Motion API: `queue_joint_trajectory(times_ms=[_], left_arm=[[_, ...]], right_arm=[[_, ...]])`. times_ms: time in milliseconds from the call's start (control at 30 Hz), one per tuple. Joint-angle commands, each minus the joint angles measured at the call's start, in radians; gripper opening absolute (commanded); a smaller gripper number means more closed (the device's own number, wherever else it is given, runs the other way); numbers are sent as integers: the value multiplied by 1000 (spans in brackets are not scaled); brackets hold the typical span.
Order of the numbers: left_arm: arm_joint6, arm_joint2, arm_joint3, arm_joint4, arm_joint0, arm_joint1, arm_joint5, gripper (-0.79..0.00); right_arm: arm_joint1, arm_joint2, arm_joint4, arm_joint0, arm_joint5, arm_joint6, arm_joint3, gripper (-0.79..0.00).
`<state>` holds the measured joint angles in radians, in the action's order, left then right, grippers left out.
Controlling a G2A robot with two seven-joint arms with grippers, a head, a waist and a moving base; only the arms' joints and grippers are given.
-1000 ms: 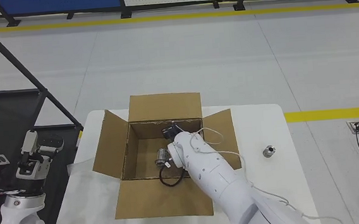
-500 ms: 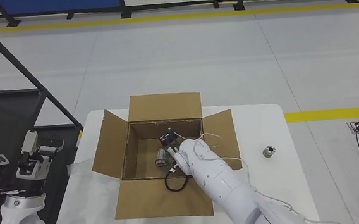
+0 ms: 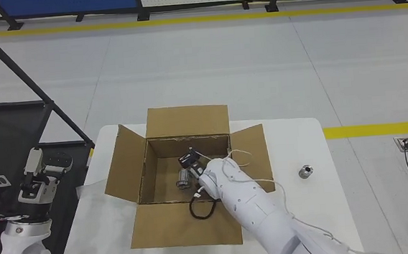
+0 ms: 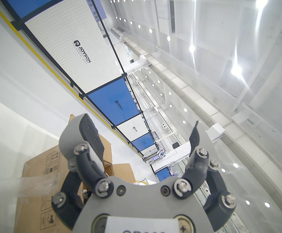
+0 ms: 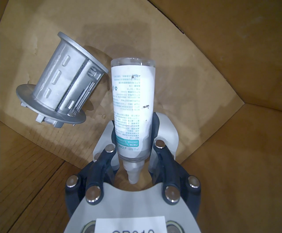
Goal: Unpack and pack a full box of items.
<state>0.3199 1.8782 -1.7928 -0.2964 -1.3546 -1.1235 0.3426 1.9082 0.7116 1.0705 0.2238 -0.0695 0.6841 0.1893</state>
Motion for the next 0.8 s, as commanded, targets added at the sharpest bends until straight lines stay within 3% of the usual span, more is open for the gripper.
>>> queue_joint_trajectory(times_ms=[0, 433, 600, 767], left_arm=[[0, 0, 0, 0, 0, 0, 0, 0], [0, 0, 0, 0, 0, 0, 0, 0], [0, 0, 0, 0, 0, 0, 0, 0], [0, 0, 0, 0, 0, 0, 0, 0]], right_arm=[[-5, 6, -5, 0, -5, -17, 6, -785], [-58, 33, 30, 51, -32, -109, 174, -785], [-106, 56, 106, 138, 31, -85, 374, -785], [-176, 124, 218, 288, 80, 15, 704, -785]])
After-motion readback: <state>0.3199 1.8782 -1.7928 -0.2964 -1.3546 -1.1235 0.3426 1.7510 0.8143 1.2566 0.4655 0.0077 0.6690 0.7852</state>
